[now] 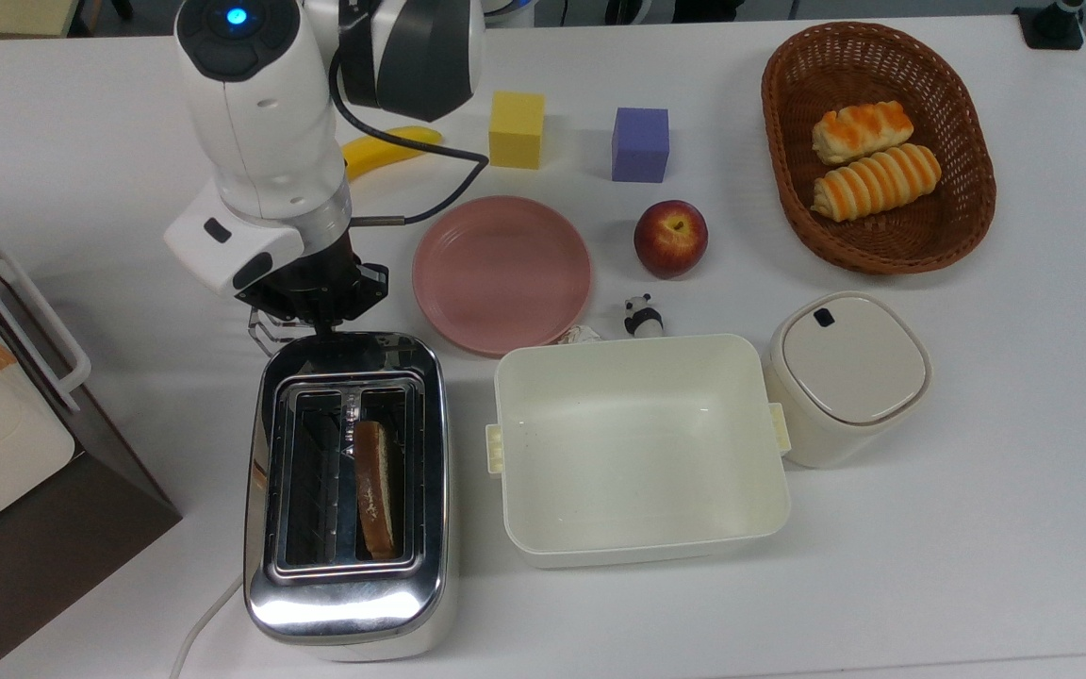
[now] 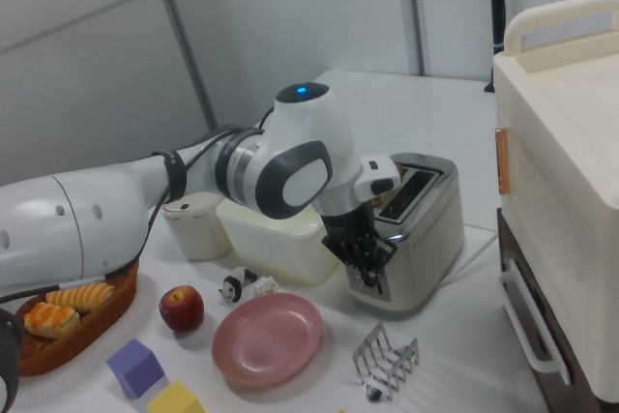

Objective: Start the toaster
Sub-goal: 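Press the toaster lever down with the gripper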

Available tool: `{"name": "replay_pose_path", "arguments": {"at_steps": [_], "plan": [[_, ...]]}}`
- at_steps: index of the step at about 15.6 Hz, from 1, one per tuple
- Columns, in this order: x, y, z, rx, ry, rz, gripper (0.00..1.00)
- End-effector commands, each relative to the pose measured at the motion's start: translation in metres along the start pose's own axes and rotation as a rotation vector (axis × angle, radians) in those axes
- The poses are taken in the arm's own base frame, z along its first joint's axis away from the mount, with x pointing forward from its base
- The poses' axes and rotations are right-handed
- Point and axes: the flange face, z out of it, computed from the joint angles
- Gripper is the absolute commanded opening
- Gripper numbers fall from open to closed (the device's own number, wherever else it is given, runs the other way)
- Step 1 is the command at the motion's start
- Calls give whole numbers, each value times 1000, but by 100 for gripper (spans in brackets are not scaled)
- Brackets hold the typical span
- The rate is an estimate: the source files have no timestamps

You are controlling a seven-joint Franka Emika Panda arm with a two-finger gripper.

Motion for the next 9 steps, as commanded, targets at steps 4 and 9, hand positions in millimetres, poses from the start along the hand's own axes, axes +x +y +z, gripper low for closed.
{"name": "replay_pose_path", "arguments": {"at_steps": [4,9], "plan": [[-5,-7,61,-13,29,-36,0],[-6,-8,76,-26,8,-48,0]]}}
